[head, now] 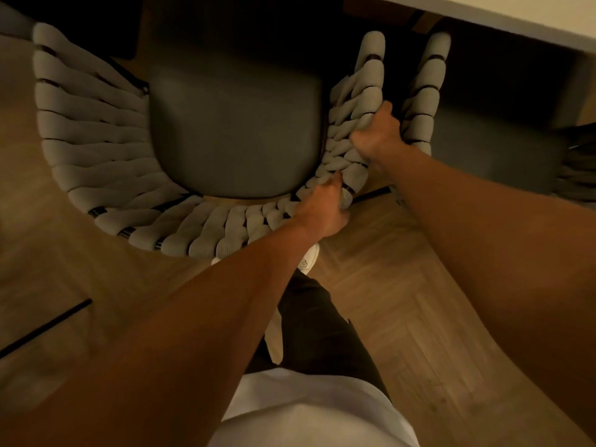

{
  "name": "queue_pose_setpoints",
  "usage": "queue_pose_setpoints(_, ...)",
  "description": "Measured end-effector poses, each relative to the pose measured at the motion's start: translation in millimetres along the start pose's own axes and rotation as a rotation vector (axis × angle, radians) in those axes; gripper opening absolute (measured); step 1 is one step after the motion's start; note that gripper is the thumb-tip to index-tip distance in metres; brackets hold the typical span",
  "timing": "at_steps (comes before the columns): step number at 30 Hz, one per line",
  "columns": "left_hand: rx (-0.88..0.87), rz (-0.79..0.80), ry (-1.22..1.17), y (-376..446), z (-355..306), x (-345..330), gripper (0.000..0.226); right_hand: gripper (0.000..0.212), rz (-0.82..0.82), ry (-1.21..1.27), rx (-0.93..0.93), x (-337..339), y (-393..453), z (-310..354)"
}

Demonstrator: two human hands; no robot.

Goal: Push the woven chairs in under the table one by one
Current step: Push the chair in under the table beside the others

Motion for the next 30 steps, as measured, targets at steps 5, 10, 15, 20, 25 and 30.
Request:
queue_pose_setpoints(5,-0.018,0.038,-0.013,-1.9,-1.3,-2.9,0.084,0.063,-0.028,-0.047,0.12,3.9,-11.5,-7.9)
queue_pose_setpoints(10,-0.149,0.183,0.09,-21.8,12.9,19.9,0.081,0.086,-0.147,-0.477,0.334,-1.2,-37.1,-1.9)
queue_pose_setpoints(15,-0.097,0.153,0.293,-52.2,78.5,68.8,0.082,0.073,-0.092,-0.753,0.539,-34.6,-73.1,19.9)
queue_pose_setpoints(20,0.019,-0.201,0.35,-82.0,166.9,144.3,0.063,0.067,0.253,-0.678,0.643,-107.8,-112.6,54.2)
queue_pose_setpoints(25,0.167,-0.475,0.47,-117.5,241.1,210.0,0.065,0.073,0.538,-0.528,0.558,-190.8,-156.8,101.8)
queue_pose_setpoints(30,0.331,-0.62,0.194,-135.6,301.0,238.9,0.089,0.09,0.703,-0.391,0.438,-262.4,-192.9,141.0)
Point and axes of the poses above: each hand's wrist, its own y-axis towards the middle knuckle, its own x-axis out of the back of the hand, z = x × y, the point moved 6 cm from there along y, towards the middle knuckle, and after that the axes turned 2 degrees about x, right-handed, at the moved point
